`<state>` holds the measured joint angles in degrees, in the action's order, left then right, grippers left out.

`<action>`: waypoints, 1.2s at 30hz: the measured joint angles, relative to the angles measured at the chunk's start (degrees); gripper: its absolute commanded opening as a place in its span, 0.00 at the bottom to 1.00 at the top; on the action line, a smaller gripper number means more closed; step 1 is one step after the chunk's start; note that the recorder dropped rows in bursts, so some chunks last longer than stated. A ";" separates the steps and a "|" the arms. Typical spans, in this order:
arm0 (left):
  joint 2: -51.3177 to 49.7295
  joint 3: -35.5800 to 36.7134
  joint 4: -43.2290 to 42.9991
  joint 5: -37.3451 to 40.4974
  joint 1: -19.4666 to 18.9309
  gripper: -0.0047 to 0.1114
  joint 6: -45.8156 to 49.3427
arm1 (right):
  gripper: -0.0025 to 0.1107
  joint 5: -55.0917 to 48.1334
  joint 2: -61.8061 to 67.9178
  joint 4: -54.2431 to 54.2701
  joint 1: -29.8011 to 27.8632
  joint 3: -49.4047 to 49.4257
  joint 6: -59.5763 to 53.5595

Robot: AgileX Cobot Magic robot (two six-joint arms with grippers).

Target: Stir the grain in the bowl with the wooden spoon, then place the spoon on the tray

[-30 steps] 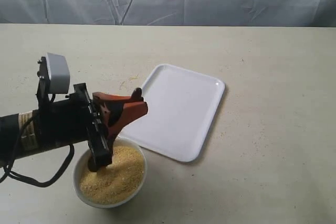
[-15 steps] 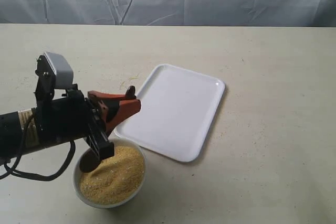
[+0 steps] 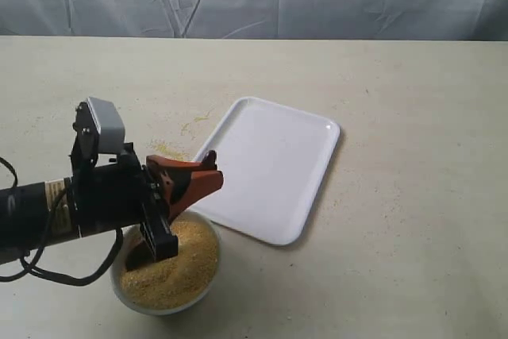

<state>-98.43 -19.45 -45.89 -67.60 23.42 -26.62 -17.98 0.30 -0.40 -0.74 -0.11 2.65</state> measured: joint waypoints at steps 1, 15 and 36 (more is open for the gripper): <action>-1.35 0.00 0.00 -0.94 0.00 0.04 0.14 | 0.02 0.00 0.00 0.00 0.00 0.00 0.00; 0.76 -0.50 0.09 -1.71 0.00 0.04 0.26 | 0.02 0.00 0.00 0.00 0.00 0.00 0.00; -8.09 -4.01 -6.00 -1.83 0.00 0.04 -1.25 | 0.02 0.00 0.00 0.00 0.00 0.00 0.00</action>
<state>-106.52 -23.46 -51.89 -69.44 23.42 -27.87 -17.98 0.30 -0.40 -0.74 -0.11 2.65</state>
